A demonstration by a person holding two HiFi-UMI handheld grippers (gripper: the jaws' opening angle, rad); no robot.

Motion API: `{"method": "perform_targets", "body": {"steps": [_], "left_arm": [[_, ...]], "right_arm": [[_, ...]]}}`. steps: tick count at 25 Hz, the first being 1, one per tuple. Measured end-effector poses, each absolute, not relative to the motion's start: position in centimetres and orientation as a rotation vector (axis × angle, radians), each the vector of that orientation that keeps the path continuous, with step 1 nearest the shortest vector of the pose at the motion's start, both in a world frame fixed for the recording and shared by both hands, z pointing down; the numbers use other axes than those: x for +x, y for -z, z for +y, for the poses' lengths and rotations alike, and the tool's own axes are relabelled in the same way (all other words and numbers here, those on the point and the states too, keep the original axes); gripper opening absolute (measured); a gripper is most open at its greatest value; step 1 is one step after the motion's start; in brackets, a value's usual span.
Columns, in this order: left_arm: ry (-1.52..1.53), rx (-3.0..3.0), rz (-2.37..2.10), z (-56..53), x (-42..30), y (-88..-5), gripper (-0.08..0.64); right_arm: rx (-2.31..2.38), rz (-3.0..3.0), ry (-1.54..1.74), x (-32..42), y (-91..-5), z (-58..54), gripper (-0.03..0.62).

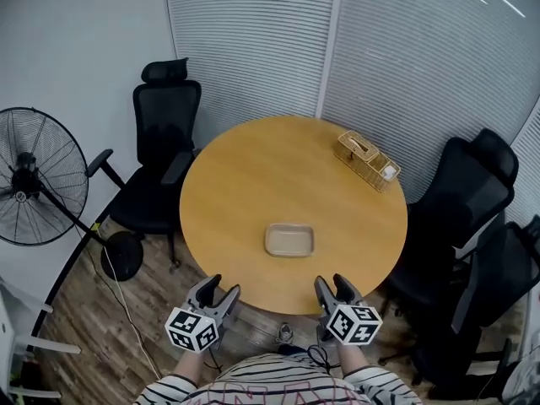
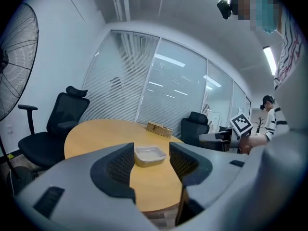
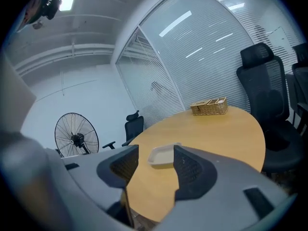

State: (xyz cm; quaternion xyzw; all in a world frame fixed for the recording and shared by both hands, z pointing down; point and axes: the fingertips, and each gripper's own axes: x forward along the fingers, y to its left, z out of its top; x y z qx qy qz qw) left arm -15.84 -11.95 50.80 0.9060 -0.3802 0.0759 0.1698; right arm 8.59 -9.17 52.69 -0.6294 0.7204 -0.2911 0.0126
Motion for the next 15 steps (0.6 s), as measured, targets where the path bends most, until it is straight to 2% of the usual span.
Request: {"method": "perform_targets", "body": {"steps": [15], "left_arm": [[-0.276, 2.505, -1.131, -21.3, -8.2, -55.2, 0.207]], "right_arm": [[-1.879, 2.444, 0.978, 14.0, -56.5, -19.3, 0.236]]}}
